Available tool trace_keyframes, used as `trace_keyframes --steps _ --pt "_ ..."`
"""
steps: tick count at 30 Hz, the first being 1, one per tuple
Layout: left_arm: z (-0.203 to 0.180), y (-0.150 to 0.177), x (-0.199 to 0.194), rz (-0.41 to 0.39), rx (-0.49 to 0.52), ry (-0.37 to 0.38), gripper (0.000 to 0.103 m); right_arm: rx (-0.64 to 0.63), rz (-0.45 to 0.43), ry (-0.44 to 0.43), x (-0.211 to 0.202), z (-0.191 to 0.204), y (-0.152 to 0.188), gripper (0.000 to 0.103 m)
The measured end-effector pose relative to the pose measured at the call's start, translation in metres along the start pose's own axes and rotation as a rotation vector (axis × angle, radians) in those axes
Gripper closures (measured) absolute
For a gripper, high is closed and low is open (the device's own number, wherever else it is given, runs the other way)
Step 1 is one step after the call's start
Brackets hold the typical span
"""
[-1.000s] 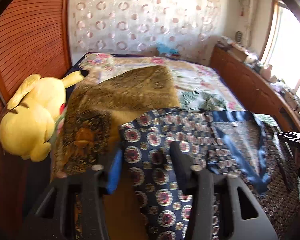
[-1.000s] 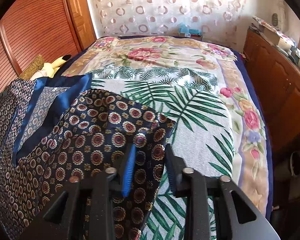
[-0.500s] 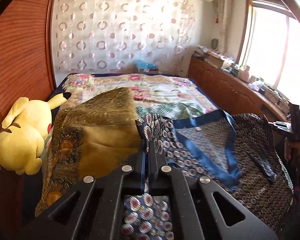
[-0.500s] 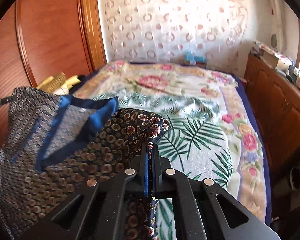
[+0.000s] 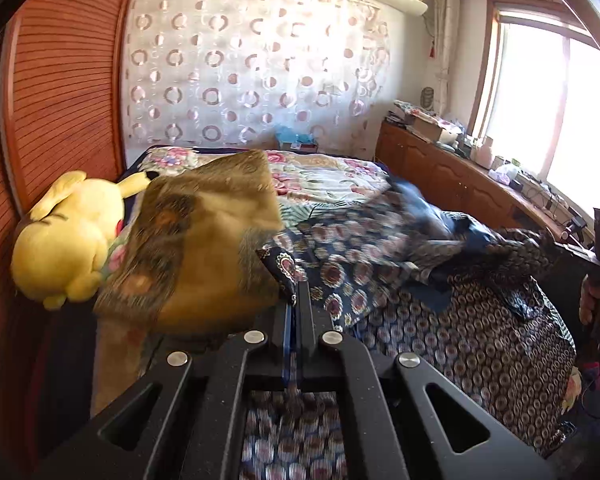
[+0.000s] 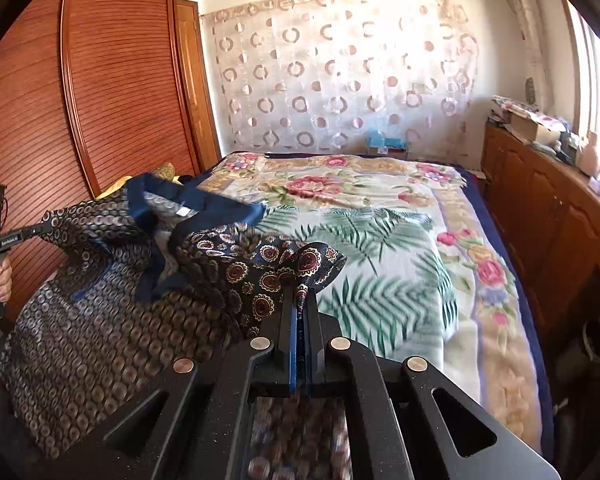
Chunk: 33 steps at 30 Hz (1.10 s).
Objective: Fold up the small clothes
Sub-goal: 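Lift the robe hem with both grippers and fold it toward the collar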
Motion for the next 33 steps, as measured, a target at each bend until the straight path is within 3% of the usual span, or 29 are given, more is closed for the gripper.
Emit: trace_keyframes --steps 10,16,20,23,27,29,30,31,32,33 --pt "0.014 0.046 -0.058 -0.031 -0.073 -0.031 0.101 0.076 0.010 0.013 -0.083 0.002 0.068 0.101" --pt "0.014 0.056 -0.089 -0.040 -0.059 -0.052 0.101 0.070 0.063 0.029 -0.127 0.007 0.086 0.102" --pt "0.015 0.069 -0.086 0.006 -0.043 -0.068 0.100 0.078 0.119 0.035 -0.131 0.007 0.093 0.102" --pt "0.020 0.073 -0.082 0.028 -0.051 -0.079 0.090 0.066 0.155 0.049 -0.122 0.009 0.091 0.102" --pt "0.026 0.068 -0.087 0.009 -0.054 -0.085 0.064 0.051 0.135 0.056 -0.126 0.013 0.073 0.097" --pt "0.025 0.062 -0.087 0.002 -0.042 -0.080 0.058 0.036 0.115 0.050 -0.125 0.012 0.064 0.094" --pt "0.025 0.058 -0.086 0.004 -0.030 -0.075 0.048 0.024 0.105 0.055 -0.128 0.013 0.060 0.090" --pt "0.024 0.055 -0.084 0.004 -0.021 -0.073 0.036 0.011 0.094 0.071 -0.131 0.011 0.054 0.076" --pt "0.023 0.050 -0.080 0.004 -0.012 -0.069 0.032 -0.002 0.086 0.082 -0.133 0.009 0.050 0.064" --pt "0.023 0.046 -0.077 0.006 -0.008 -0.066 0.026 -0.003 0.072 0.084 -0.132 0.007 0.044 0.061"
Point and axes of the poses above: each gripper's, at about its wrist camera, not at the fingertips, and x roughly the way its jaws point, z to its left, y to its underside, the point moved 8 cm from there along x, roughly the way its jaws point, and after that the axes turned 1 degree about -z, right-handed, at the moved point
